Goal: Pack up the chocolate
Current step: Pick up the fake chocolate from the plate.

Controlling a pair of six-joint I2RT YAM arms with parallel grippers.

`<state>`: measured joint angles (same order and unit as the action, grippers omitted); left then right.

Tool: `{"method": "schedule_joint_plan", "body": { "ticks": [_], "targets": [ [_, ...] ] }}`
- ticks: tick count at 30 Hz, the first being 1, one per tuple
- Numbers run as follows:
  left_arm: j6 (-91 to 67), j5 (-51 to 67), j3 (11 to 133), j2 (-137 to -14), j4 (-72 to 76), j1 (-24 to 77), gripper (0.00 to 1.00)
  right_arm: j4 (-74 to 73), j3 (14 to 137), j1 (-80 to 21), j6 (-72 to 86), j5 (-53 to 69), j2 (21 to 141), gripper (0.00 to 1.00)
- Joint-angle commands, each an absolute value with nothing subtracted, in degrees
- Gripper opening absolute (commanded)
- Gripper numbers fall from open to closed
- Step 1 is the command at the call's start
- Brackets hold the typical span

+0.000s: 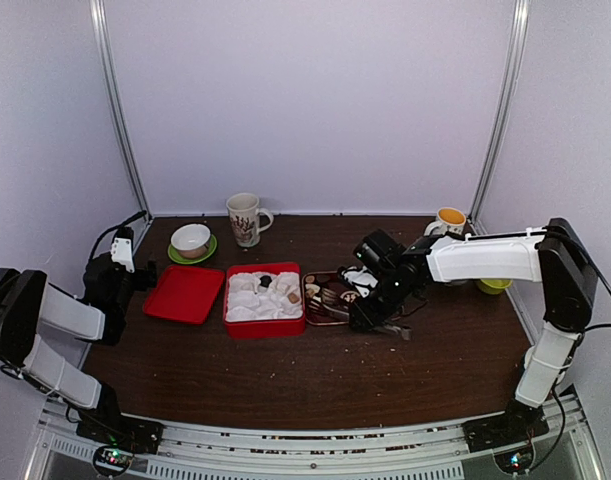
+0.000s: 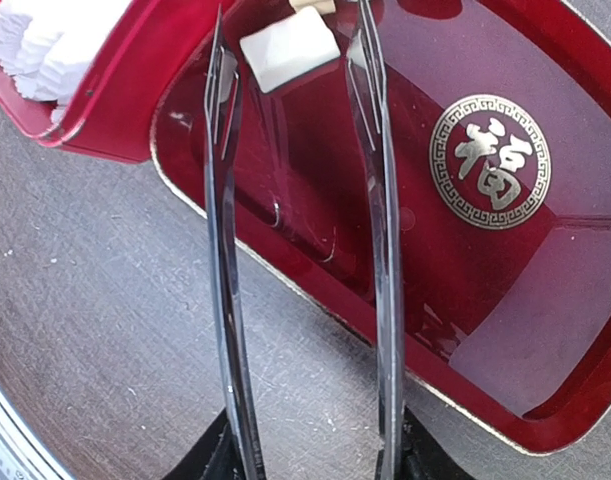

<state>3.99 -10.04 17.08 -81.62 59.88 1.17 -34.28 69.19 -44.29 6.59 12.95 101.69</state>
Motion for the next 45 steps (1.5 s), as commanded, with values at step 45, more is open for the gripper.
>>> {"method": "schedule_joint_plan", "body": {
  "ticks": [45],
  "targets": [
    [4.29, -9.57, 17.05, -81.56, 61.73, 0.71, 0.98, -33.02, 67.02, -43.35, 9.43, 5.17, 98.24, 0.32]
  ]
}}
